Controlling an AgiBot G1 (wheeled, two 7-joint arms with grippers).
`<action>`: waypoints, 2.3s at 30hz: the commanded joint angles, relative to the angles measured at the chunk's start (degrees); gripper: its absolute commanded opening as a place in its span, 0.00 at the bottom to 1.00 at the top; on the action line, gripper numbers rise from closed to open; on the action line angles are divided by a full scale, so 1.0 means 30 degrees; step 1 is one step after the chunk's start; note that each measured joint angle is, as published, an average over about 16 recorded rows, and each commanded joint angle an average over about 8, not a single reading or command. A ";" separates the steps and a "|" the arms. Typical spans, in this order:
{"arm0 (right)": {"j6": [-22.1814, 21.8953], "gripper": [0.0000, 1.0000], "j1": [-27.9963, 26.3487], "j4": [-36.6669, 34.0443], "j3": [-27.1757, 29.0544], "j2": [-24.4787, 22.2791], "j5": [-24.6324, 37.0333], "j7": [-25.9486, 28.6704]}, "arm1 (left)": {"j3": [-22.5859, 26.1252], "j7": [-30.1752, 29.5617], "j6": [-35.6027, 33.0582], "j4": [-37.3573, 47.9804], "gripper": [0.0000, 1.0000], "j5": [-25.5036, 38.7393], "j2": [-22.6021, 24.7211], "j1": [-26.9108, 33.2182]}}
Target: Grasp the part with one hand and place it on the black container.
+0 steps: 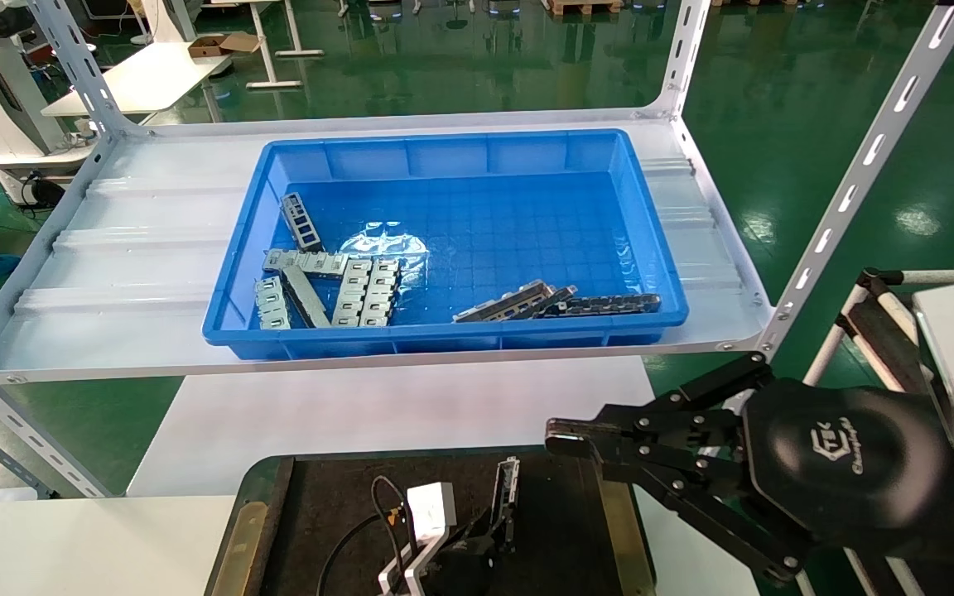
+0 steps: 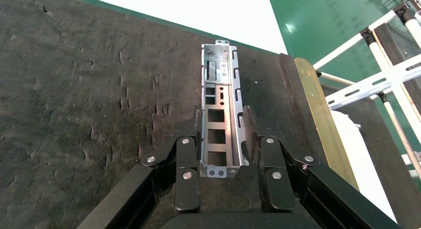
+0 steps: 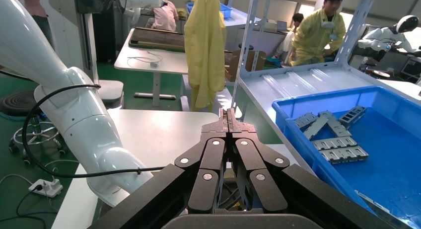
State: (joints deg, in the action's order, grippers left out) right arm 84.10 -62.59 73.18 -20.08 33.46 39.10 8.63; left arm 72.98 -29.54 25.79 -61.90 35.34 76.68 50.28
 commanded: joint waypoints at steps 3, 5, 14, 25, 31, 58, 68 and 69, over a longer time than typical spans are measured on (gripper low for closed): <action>-0.0001 0.63 0.0000 0.0000 -0.0001 -0.0001 -0.0001 -0.0001 | 0.0077 -0.0172 -0.0050 0.0174 0.78 -0.0001 0.0045 -0.0017; -0.0001 0.88 -0.0001 0.0000 -0.0002 -0.0001 -0.0001 -0.0001 | 0.0147 -0.0239 -0.0062 0.0225 0.97 -0.0118 0.0049 0.0002; -0.0002 1.00 -0.0001 0.0000 -0.0005 -0.0002 -0.0003 -0.0003 | 0.0496 -0.0343 0.0092 0.0221 1.00 -0.0483 0.0042 0.0151; -0.0004 1.00 -0.0002 0.0000 -0.0009 -0.0003 -0.0006 -0.0004 | 0.0748 -0.0333 -0.0031 -0.0415 1.00 -0.0501 -0.0440 0.0408; -0.0004 1.00 -0.0003 0.0000 -0.0011 -0.0004 -0.0007 -0.0005 | 0.1019 0.0038 -0.0923 -0.1573 1.00 -0.0334 -0.1666 0.0718; -0.0008 1.00 -0.0005 0.0000 -0.0020 -0.0008 -0.0014 -0.0010 | -0.1676 0.4049 -1.4320 -0.5109 1.00 0.1718 -0.8974 0.2203; -0.0009 1.00 -0.0006 0.0000 -0.0024 -0.0009 -0.0016 -0.0012 | -0.4564 0.7907 -2.0073 -0.4969 1.00 0.0364 -1.0731 0.1458; -0.0010 1.00 -0.0006 0.0000 -0.0024 -0.0009 -0.0016 -0.0012 | -0.4744 0.8231 -2.0550 -0.4957 1.00 0.0235 -1.0890 0.1397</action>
State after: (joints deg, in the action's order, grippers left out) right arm 84.07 -62.60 73.18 -20.15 33.43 39.05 8.60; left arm 59.14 -5.30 -35.39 -76.89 36.26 44.04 54.71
